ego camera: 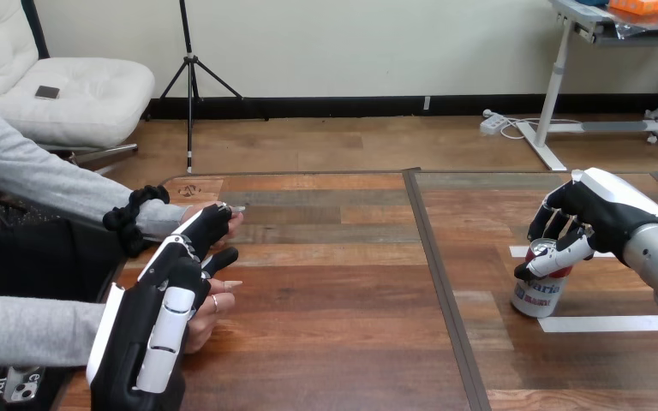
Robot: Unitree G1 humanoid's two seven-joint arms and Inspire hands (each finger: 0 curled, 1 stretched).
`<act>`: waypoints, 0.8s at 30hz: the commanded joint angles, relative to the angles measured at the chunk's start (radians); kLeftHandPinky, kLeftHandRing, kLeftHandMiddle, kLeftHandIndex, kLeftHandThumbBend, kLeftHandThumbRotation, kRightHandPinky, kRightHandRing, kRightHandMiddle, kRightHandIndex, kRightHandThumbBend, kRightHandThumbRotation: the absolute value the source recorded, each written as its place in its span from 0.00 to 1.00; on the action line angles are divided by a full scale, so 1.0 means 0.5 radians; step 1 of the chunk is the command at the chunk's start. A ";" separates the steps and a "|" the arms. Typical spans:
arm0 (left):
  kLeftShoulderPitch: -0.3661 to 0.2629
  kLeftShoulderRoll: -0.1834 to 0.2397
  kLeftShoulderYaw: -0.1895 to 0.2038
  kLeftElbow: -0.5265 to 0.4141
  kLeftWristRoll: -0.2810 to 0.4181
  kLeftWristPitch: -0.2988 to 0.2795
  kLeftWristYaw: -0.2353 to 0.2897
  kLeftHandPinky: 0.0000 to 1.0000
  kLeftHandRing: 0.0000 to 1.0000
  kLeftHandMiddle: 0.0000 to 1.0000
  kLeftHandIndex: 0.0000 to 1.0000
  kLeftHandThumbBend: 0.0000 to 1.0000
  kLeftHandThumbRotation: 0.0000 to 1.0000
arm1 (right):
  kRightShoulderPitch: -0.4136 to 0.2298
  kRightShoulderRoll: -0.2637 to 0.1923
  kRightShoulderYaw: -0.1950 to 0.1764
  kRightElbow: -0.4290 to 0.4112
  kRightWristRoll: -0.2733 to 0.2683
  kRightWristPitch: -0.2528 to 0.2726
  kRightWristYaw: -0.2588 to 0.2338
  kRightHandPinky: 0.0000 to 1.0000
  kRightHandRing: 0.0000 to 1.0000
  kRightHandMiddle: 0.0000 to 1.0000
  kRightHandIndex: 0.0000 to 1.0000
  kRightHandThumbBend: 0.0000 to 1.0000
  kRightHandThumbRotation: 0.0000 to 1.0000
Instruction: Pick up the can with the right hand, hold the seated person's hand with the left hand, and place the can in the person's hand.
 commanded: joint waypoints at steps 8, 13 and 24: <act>-0.079 -0.029 0.004 -0.049 -0.002 -0.024 0.006 0.87 0.94 0.90 0.83 0.58 0.87 | -0.060 -0.065 -0.022 -0.048 0.014 -0.065 -0.082 0.38 0.42 0.46 0.43 0.78 0.00; -0.074 -0.024 0.002 -0.066 0.012 -0.017 0.013 0.88 0.94 0.90 0.83 0.58 0.88 | -0.057 -0.067 -0.025 -0.047 0.016 -0.081 -0.089 0.39 0.43 0.46 0.43 0.77 0.00; -0.077 -0.021 0.001 -0.060 0.019 -0.024 0.019 0.88 0.94 0.90 0.83 0.56 0.89 | -0.059 -0.064 -0.035 -0.053 0.027 -0.082 -0.085 0.40 0.44 0.47 0.44 0.76 0.00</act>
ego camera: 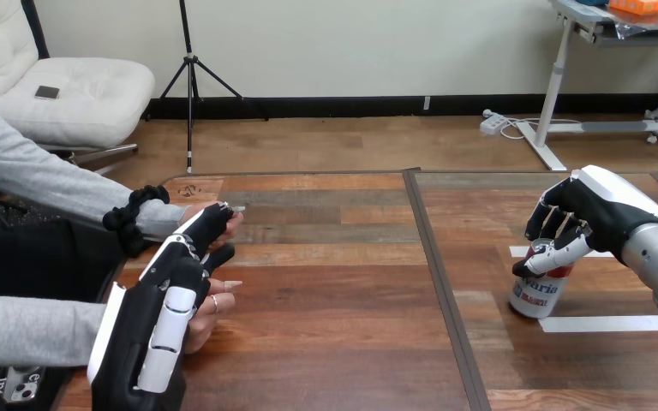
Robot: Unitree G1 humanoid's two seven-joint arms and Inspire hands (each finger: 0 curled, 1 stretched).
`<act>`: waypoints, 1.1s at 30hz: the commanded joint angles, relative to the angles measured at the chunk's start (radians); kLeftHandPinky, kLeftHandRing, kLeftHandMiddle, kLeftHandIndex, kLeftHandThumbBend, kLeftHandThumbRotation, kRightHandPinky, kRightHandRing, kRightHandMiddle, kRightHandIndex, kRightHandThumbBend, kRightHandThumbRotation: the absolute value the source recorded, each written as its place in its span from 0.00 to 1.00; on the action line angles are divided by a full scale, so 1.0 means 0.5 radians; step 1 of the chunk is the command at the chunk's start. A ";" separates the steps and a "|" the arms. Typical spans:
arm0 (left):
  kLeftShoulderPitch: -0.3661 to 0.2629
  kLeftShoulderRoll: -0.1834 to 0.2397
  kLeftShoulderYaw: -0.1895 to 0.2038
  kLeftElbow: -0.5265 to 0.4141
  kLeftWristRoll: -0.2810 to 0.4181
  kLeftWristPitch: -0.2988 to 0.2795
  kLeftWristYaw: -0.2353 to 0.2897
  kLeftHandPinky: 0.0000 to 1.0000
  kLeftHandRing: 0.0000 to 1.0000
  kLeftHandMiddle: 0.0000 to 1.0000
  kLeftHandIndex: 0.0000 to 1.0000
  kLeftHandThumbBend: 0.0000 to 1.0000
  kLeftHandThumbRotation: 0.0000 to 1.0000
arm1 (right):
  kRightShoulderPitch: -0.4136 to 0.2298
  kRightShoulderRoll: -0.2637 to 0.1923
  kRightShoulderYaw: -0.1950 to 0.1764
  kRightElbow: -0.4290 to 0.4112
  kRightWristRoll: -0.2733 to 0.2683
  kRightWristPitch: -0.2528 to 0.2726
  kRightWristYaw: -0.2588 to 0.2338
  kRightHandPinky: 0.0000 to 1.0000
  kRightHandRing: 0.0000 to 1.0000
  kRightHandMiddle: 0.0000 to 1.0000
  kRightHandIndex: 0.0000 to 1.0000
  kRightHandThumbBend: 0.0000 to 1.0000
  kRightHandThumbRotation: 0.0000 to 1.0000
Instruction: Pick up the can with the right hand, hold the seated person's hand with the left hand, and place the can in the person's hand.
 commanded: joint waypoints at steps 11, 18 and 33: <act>-0.083 -0.026 -0.001 -0.048 -0.008 -0.042 -0.004 0.90 0.94 0.90 0.83 0.53 0.90 | -0.072 -0.071 -0.037 -0.058 0.038 -0.065 -0.045 0.41 0.45 0.47 0.44 0.74 0.00; -0.089 -0.024 -0.001 -0.041 -0.023 -0.043 -0.017 0.90 0.95 0.90 0.83 0.53 0.90 | -0.075 -0.075 -0.032 -0.062 0.030 -0.081 -0.059 0.39 0.43 0.47 0.44 0.75 0.00; -0.069 -0.027 -0.007 -0.079 0.001 -0.003 0.010 0.90 0.95 0.91 0.83 0.53 0.90 | -0.086 -0.081 -0.020 -0.058 0.016 -0.099 -0.064 0.39 0.42 0.46 0.44 0.76 0.00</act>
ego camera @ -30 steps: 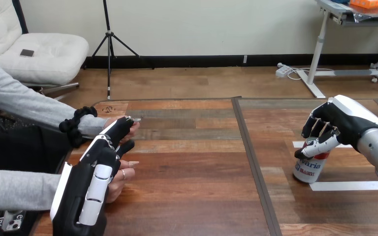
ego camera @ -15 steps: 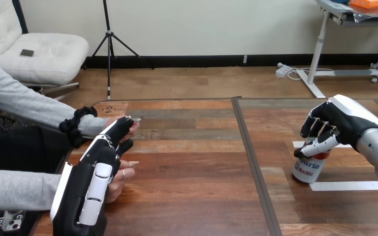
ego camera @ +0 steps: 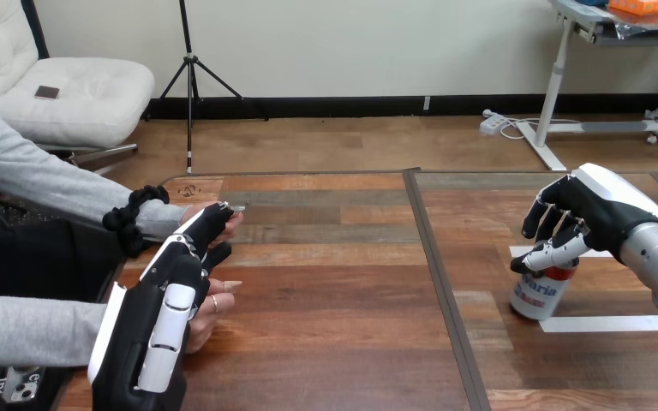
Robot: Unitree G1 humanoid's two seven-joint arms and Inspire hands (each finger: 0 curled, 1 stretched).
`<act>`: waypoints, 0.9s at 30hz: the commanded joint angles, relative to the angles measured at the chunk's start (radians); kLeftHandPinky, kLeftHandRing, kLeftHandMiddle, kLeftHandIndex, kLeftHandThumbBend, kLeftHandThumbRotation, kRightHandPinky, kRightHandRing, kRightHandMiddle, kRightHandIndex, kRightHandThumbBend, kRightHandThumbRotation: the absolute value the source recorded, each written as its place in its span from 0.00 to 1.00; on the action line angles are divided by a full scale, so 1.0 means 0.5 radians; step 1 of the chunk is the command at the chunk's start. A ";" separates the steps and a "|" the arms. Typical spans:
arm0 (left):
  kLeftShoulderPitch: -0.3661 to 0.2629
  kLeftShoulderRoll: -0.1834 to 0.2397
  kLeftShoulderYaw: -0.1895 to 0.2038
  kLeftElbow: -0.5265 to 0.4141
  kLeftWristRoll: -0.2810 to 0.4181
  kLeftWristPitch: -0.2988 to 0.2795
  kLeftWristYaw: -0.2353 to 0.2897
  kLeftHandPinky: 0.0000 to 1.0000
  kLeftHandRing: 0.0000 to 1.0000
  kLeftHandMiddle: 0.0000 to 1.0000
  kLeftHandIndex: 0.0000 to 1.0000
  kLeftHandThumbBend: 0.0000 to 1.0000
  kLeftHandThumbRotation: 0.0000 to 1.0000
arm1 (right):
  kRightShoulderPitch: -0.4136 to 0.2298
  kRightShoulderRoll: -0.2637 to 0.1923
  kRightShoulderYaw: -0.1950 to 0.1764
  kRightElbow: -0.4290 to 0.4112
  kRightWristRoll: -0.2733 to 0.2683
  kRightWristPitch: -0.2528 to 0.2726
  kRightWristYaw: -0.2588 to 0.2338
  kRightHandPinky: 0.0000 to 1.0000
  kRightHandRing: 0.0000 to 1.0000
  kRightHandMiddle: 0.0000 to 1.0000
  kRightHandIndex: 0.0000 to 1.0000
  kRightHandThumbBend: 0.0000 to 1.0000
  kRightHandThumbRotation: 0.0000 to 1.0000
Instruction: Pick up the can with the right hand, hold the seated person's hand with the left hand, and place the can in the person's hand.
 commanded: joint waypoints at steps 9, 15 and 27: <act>-0.076 -0.031 -0.007 -0.057 -0.012 -0.021 0.004 0.92 0.96 0.91 0.83 0.55 0.90 | -0.098 -0.068 -0.025 -0.049 0.019 -0.009 -0.002 0.39 0.43 0.46 0.43 0.78 0.00; -0.060 -0.032 -0.011 -0.082 0.001 -0.007 0.016 0.93 0.96 0.91 0.84 0.55 0.91 | -0.101 -0.067 -0.001 -0.041 -0.007 0.037 0.017 0.40 0.44 0.47 0.44 0.81 0.00; -0.065 -0.025 -0.003 -0.071 -0.015 -0.026 0.006 0.93 0.95 0.91 0.83 0.53 0.90 | -0.114 -0.051 0.011 -0.050 -0.010 0.155 0.135 0.43 0.49 0.52 0.50 0.97 0.02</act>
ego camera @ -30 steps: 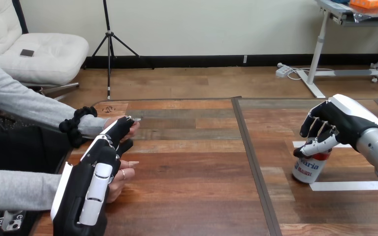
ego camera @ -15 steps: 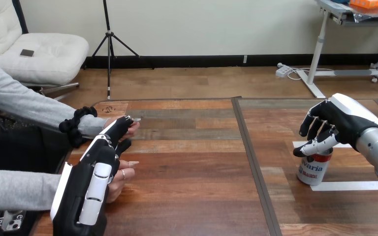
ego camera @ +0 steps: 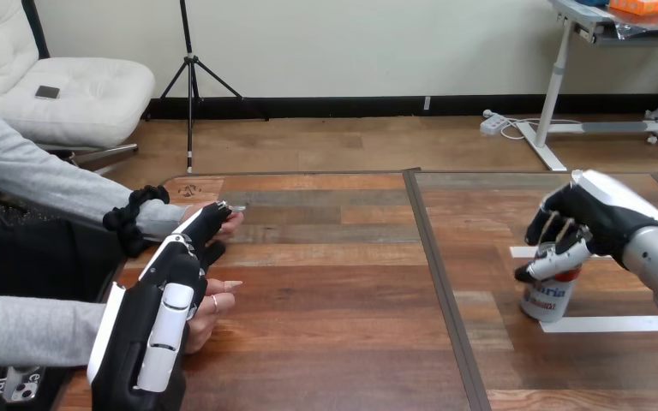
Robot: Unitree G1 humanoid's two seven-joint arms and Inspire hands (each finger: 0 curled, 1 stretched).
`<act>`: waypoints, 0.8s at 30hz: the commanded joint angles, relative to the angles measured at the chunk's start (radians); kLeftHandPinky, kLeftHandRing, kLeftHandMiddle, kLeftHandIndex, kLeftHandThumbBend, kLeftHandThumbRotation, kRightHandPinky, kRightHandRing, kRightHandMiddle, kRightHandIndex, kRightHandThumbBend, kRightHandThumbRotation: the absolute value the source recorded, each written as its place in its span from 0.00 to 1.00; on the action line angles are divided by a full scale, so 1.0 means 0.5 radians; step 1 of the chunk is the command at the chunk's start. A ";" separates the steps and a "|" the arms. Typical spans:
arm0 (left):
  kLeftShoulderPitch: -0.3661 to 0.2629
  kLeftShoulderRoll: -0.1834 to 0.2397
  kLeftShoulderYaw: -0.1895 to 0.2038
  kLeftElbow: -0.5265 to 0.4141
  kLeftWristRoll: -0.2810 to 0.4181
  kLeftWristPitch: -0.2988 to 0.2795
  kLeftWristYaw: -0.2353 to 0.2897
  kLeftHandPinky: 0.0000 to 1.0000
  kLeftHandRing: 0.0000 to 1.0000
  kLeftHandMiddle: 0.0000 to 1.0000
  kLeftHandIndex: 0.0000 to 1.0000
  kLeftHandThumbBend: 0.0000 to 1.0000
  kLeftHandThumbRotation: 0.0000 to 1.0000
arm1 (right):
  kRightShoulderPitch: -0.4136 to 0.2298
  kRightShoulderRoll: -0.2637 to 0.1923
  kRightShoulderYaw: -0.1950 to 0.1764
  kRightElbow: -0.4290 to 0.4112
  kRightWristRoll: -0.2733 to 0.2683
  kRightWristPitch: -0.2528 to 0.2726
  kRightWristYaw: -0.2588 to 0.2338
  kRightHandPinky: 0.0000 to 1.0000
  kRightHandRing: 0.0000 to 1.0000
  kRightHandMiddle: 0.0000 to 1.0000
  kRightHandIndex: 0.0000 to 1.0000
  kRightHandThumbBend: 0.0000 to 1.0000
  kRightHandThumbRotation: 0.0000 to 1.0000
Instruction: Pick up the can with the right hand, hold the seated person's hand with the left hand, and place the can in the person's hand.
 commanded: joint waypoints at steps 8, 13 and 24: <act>-0.066 -0.021 0.003 -0.078 -0.002 -0.027 0.003 0.93 0.96 0.91 0.84 0.53 0.90 | -0.101 -0.043 0.003 -0.069 -0.002 0.055 0.032 0.44 0.50 0.54 0.52 1.00 0.12; -0.069 -0.021 0.003 -0.074 -0.002 -0.040 0.000 0.93 0.96 0.91 0.84 0.52 0.90 | -0.103 -0.040 0.000 -0.075 0.003 0.069 0.045 0.43 0.50 0.54 0.53 1.00 0.18; -0.070 -0.026 0.004 -0.065 -0.002 -0.043 0.002 0.94 0.97 0.92 0.84 0.52 0.91 | -0.117 -0.040 -0.008 -0.072 0.016 0.097 0.106 0.45 0.52 0.57 0.58 1.00 0.24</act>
